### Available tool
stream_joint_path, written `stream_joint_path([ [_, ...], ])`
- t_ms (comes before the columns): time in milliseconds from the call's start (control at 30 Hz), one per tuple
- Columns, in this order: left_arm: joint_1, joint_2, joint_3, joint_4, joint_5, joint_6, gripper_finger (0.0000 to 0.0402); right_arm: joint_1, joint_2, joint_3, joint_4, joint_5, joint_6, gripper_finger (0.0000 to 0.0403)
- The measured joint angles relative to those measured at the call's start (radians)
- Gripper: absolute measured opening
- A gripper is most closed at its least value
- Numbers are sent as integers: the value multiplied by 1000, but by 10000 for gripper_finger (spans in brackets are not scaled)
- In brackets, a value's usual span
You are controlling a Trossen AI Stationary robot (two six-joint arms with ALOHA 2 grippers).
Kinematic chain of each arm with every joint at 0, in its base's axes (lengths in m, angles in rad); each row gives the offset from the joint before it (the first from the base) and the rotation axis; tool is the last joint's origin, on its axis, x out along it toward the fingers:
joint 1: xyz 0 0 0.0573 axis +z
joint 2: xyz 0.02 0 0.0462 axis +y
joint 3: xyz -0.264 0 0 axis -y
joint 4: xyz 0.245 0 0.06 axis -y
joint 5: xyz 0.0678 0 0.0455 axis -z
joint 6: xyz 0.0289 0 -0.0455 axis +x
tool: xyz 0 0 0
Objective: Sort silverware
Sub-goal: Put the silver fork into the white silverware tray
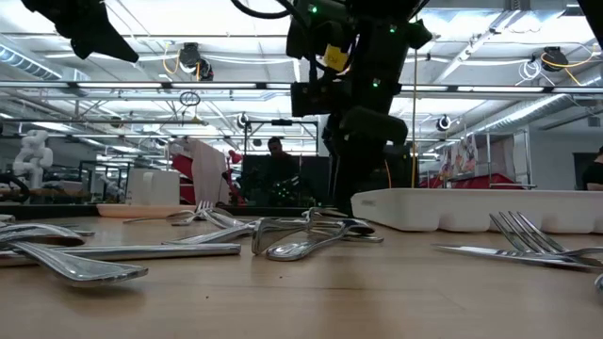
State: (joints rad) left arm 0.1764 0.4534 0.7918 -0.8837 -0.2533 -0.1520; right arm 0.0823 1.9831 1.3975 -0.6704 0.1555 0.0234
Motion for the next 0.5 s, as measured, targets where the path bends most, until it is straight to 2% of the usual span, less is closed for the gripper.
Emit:
stream_joint_path([
  [367, 0, 0, 0, 0, -3, 1, 7, -10, 0, 0, 35, -8, -10, 162],
  [500, 0, 0, 0, -1, -6, 1, 7, -8, 0, 0, 36, -55, -14, 164],
])
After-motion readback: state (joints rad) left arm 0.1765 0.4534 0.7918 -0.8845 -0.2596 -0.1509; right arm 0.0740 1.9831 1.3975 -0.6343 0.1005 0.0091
